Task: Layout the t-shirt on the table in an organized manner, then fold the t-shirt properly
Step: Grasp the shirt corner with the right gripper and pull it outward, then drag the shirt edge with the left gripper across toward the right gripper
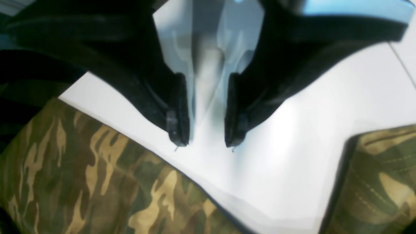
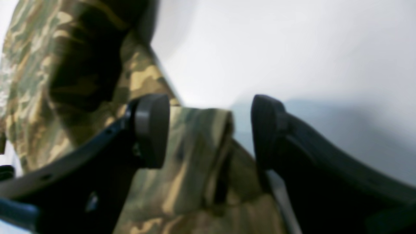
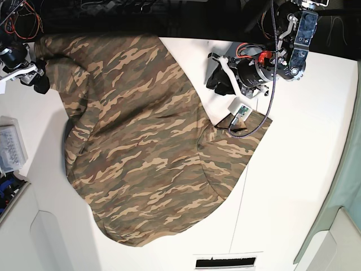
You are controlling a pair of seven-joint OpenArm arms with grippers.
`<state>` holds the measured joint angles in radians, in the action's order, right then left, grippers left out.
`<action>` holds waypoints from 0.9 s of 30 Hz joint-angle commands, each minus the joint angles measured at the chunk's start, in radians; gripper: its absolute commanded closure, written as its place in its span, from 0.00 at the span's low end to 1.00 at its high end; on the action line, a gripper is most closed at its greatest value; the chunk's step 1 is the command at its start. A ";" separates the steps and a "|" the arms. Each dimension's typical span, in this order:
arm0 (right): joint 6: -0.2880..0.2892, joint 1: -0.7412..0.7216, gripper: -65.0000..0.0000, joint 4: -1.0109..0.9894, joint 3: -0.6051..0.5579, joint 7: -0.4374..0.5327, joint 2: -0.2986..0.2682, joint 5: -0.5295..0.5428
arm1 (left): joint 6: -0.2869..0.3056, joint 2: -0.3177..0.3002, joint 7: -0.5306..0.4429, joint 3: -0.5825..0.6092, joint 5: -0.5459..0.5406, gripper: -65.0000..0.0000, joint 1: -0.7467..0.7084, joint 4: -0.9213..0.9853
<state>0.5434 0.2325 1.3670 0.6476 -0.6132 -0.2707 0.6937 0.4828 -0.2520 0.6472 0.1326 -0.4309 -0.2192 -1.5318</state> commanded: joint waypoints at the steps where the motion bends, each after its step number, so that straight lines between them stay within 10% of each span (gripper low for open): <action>1: 0.014 -0.008 0.48 0.016 0.005 0.018 -0.010 0.026 | 0.000 -0.006 0.006 -0.001 -0.002 0.65 0.003 -0.008; 8: 0.014 -0.008 1.00 0.016 0.005 0.018 0.005 0.029 | 0.000 -0.006 0.006 -0.001 -0.002 0.65 0.003 -0.008; 14: 0.014 -0.008 1.00 0.043 0.005 0.018 0.004 0.032 | 0.014 -0.006 0.016 -0.001 -0.042 0.65 0.003 -0.009; 18: 0.014 -0.008 1.00 0.085 0.005 0.018 0.004 0.032 | 0.136 -0.001 0.032 -0.001 -0.179 0.65 0.003 -0.014; 27: 0.014 -0.027 1.00 0.108 0.005 0.018 -0.001 0.021 | 0.138 0.131 0.037 0.005 -0.179 0.71 0.003 -0.014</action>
<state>0.5468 0.2146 1.4551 0.6468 -0.6140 -0.2523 0.6991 0.6102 -0.1196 0.7025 0.1390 -0.5900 -0.2237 -1.5311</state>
